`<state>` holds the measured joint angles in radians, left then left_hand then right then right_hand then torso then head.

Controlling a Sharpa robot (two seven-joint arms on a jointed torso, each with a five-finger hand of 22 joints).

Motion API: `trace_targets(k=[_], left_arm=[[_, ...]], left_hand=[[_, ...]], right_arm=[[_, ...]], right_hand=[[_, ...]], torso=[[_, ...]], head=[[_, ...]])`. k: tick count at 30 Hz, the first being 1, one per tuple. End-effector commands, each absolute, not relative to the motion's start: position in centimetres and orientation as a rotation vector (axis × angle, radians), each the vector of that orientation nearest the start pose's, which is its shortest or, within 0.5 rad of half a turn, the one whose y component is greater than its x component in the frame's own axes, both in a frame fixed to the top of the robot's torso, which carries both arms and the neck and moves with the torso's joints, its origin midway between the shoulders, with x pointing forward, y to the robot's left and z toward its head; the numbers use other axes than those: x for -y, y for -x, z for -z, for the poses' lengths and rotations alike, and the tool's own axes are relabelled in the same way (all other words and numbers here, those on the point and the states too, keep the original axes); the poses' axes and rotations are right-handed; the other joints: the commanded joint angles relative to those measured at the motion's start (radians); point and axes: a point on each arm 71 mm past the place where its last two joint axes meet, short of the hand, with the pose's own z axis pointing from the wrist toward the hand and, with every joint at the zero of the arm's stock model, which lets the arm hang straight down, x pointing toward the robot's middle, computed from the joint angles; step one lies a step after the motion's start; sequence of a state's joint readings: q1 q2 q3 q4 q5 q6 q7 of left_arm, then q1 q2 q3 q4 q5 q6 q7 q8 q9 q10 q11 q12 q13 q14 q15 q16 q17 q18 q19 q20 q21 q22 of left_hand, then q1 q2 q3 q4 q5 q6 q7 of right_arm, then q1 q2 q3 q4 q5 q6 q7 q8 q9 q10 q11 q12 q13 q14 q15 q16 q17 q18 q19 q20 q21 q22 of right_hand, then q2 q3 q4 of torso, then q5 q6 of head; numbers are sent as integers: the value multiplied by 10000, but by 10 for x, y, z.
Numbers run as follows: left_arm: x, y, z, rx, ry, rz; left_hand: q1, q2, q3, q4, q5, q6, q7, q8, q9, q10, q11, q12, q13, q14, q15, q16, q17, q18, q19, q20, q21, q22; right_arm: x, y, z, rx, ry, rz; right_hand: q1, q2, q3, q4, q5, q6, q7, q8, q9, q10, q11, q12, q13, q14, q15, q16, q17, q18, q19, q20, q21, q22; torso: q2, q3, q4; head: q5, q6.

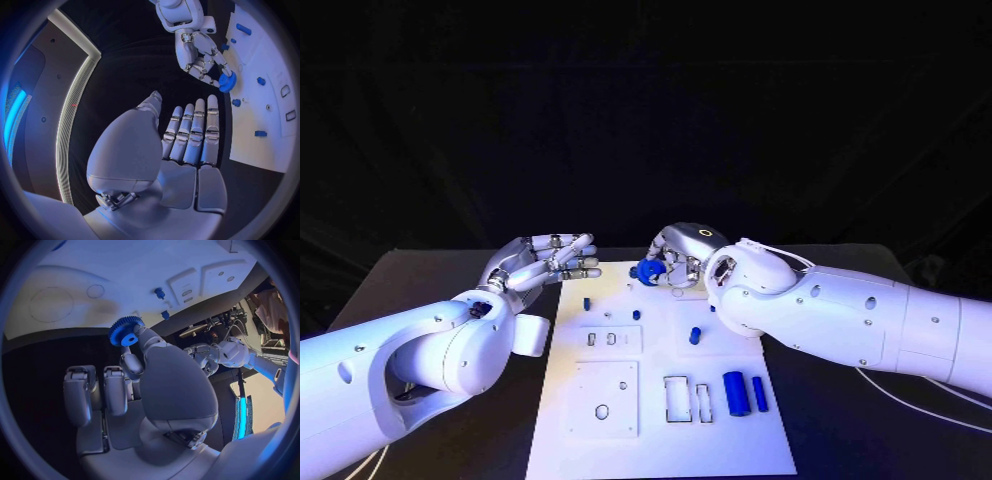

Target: Assemble the parts on the task board

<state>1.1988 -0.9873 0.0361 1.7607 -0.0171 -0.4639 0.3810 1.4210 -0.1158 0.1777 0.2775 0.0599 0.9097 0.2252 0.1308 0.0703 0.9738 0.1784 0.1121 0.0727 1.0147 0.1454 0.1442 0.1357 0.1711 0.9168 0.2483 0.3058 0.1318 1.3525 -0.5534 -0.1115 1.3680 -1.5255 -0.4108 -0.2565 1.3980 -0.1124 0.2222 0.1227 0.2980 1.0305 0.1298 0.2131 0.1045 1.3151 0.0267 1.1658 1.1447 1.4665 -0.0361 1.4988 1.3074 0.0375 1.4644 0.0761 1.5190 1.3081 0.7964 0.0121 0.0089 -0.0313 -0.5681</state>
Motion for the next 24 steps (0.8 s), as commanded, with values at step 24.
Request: trace_targets(k=[24], left_arm=[[-214, -453, 131, -13260, 10943, 15585]], left_hand=[[85, -17, -28, 10, -58, 12, 95, -68, -12, -1, 91, -41, -10, -84, 23, -40, 11, 113, -53, 48, -2, -12]], right_arm=[[63, -526, 164, -15086, 2660, -5972]], right_hand=[[-308, -107, 245, 63, 65, 112, -160, -56, 292, 6, 22, -16, 17, 701, -36, 45, 909, -192, 563, -58, 28, 1995]], torso=[[3, 3, -10]], head=[[125, -101]])
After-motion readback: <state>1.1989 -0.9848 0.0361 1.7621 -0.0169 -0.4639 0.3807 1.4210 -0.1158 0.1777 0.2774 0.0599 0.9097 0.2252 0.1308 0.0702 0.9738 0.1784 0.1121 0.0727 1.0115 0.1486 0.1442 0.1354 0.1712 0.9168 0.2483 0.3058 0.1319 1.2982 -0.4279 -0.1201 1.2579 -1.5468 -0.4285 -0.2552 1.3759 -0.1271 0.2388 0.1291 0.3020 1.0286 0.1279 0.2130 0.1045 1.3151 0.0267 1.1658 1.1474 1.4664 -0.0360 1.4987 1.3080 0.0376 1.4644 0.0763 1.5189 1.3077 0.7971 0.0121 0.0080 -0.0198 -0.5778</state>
